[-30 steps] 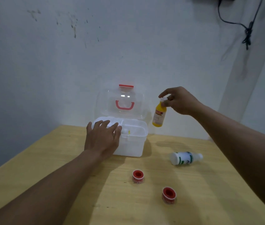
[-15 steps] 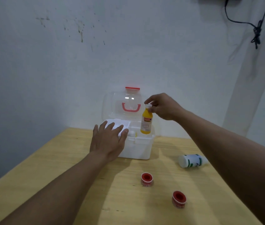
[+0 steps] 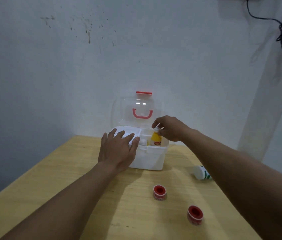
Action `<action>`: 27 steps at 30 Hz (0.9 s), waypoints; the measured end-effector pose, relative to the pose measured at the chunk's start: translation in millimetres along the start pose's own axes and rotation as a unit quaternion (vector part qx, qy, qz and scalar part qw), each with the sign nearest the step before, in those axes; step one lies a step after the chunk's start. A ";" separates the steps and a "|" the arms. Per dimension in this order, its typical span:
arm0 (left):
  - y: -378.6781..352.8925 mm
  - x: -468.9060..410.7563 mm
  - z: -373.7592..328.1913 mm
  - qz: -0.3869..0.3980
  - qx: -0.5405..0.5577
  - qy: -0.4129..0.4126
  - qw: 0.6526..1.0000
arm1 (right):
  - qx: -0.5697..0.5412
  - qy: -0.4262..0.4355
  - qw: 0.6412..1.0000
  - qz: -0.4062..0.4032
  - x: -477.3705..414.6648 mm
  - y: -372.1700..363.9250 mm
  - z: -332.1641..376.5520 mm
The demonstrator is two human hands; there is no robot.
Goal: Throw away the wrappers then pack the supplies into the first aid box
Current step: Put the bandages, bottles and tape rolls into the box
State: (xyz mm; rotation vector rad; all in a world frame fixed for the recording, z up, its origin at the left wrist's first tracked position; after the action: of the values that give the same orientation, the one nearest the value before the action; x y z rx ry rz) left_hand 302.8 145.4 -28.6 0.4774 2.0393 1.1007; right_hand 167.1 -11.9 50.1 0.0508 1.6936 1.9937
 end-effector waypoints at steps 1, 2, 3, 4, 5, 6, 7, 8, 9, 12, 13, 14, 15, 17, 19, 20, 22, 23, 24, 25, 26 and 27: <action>0.3 -0.1 -0.1 0.006 -0.005 0.001 1.000 | 0.001 0.002 1.000 0.002 1.7 2.1 1.2; 1.2 -0.1 -0.4 0.011 -0.012 0.003 1.000 | 0.001 0.002 1.000 0.002 4.3 5.4 2.1; 2.8 0.3 -0.5 0.013 -0.020 0.003 1.000 | 0.002 0.000 1.000 0.002 7.1 9.4 2.4; 4.3 0.9 -1.2 0.009 -0.027 -0.001 1.000 | 0.007 -0.002 1.000 0.001 10.9 14.6 1.7; 5.0 2.0 -2.2 0.002 -0.033 -0.007 0.999 | 0.016 -0.004 1.000 0.001 15.4 20.4 0.6; 4.8 3.9 -3.5 -0.005 -0.034 -0.015 0.999 | 0.026 -0.006 1.000 0.000 21.2 26.6 -0.6; 4.0 6.2 -4.9 -0.009 -0.034 -0.024 0.999 | 0.034 -0.010 0.999 0.000 28.3 32.7 -1.8; 2.8 8.7 -6.5 -0.009 -0.035 -0.031 0.999 | 0.040 -0.016 0.999 0.000 36.6 38.4 -2.6; 1.1 10.9 -7.2 -0.007 -0.040 -0.035 0.999 | 0.045 -0.023 0.999 0.002 45.6 43.3 -3.9; -1.3 13.0 -6.6 0.000 -0.060 -0.041 0.997 | 0.055 -0.051 0.997 0.012 73.8 52.1 -10.8; -1.0 12.7 -5.9 0.004 -0.066 -0.043 0.997 | 0.057 -0.062 0.996 0.021 83.9 53.4 -13.6; -0.3 12.0 -5.1 0.010 -0.070 -0.045 0.996 | 0.059 -0.072 0.995 0.028 93.9 54.6 -16.3; 0.4 11.9 -4.7 0.017 -0.073 -0.045 0.996 | 0.060 -0.084 0.994 0.036 104.0 55.1 -19.5; 1.3 12.2 -4.0 0.021 -0.074 -0.044 0.996 | 0.063 -0.105 0.991 0.049 122.5 54.9 -25.9; 1.9 11.7 -4.3 0.022 -0.078 -0.043 0.996 | 0.075 -0.122 0.987 0.070 139.2 53.7 -31.8; 2.5 10.6 -4.6 0.026 -0.080 -0.043 0.996 | 0.079 -0.131 0.985 0.080 146.4 52.7 -35.1; 4.2 8.8 -4.7 0.039 -0.075 -0.041 0.996 | 0.083 -0.153 0.980 0.094 158.7 49.2 -43.2; 4.8 8.4 -4.5 0.042 -0.072 -0.042 0.996 | 0.084 -0.164 0.978 0.098 163.7 47.0 -47.7; 5.1 8.1 -3.9 0.042 -0.070 -0.043 0.996 | 0.084 -0.175 0.976 0.101 168.5 44.6 -52.0; 5.3 8.1 -3.5 0.043 -0.072 -0.044 0.996 | 0.083 -0.185 0.974 0.106 172.8 42.2 -56.8; 5.4 8.3 -3.2 0.043 -0.074 -0.045 0.995 | 0.083 -0.192 0.972 0.111 176.8 39.4 -62.3; 5.0 8.6 -2.9 0.044 -0.077 -0.046 0.995 | 0.084 -0.197 0.970 0.117 180.3 36.0 -67.9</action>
State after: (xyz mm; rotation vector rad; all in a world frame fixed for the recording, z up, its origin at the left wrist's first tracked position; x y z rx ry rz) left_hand 295.0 151.9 -27.3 0.5330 1.8533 1.2536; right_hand -25.6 -3.6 15.2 0.6884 1.6429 1.8377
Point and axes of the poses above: each hand's wrist, its own x-axis away from the middle knuckle, its own y-axis out of the back of the hand, z = x × y, the point moved 1 cm from there along -x, towards the middle knuckle, and after that the axes turned 15 degrees about y, right-handed, at the moved point
